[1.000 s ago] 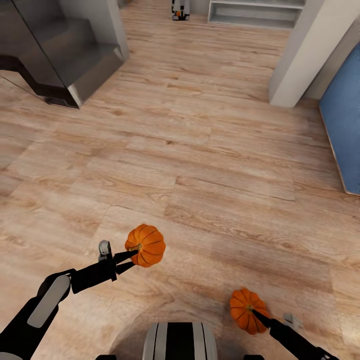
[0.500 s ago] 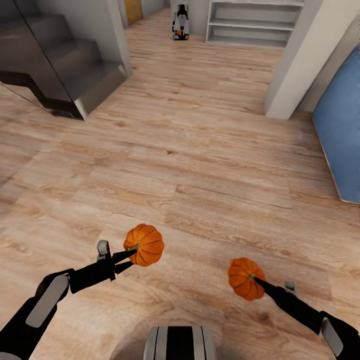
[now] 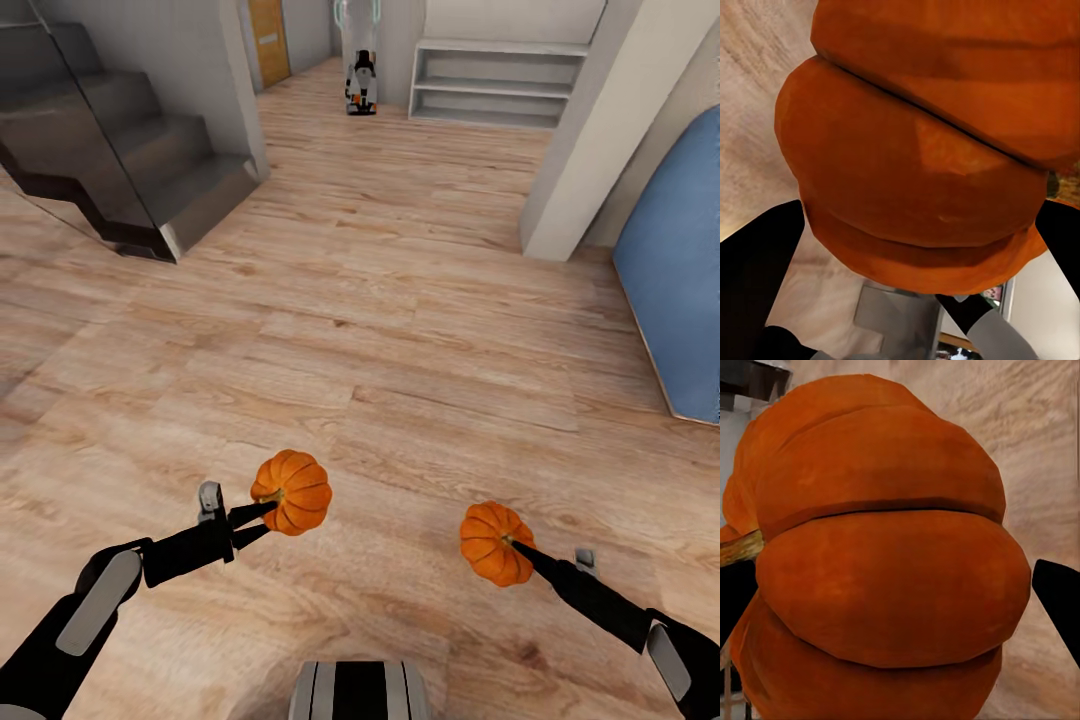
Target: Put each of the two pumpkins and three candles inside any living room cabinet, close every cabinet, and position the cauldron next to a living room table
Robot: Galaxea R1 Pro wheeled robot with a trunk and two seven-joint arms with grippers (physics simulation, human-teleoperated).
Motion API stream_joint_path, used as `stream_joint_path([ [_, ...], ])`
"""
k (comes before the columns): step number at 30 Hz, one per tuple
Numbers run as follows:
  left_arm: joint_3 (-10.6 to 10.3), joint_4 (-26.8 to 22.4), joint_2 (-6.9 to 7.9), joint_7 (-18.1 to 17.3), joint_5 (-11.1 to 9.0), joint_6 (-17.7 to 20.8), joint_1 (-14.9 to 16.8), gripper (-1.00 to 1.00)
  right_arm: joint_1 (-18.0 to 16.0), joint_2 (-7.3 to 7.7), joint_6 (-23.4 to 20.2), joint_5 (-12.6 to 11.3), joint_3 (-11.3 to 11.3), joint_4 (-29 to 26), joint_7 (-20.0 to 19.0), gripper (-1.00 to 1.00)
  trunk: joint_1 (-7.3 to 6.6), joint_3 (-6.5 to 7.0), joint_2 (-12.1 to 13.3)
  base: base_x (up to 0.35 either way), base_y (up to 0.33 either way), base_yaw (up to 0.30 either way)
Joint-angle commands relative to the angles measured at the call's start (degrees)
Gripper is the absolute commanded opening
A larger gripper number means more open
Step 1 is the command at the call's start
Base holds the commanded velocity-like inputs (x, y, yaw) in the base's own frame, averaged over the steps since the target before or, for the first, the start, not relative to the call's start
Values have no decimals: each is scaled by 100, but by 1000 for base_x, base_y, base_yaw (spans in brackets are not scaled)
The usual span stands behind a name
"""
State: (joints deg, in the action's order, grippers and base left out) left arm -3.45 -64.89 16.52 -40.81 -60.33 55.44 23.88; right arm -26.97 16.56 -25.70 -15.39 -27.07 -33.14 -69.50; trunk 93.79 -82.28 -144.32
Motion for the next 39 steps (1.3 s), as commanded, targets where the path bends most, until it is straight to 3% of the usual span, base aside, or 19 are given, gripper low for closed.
stream_joint_path([
  [1,-7,2,3,-7,-6,20,3,-100,-1,-2,-50,-10,-63,2,-5,-100,-3,19,0,0,0,0],
  [6,-6,2,1,1,-6,20,3,-100,-1,-40,-45,-2,-216,1,12,-100,-16,130,7,0,0,3],
  [28,9,15,11,-25,1,22,3,-100,-1,-56,-15,10,-228,-1,25,-100,-73,711,36,0,0,232],
  [35,68,61,88,-24,-8,33,4,-100,-1,-61,-42,9,-228,4,25,-100,-91,899,46,0,0,251],
  [39,77,71,218,-24,-24,34,3,-100,-1,-42,-47,9,-228,13,25,-100,-101,1006,51,0,0,251],
])
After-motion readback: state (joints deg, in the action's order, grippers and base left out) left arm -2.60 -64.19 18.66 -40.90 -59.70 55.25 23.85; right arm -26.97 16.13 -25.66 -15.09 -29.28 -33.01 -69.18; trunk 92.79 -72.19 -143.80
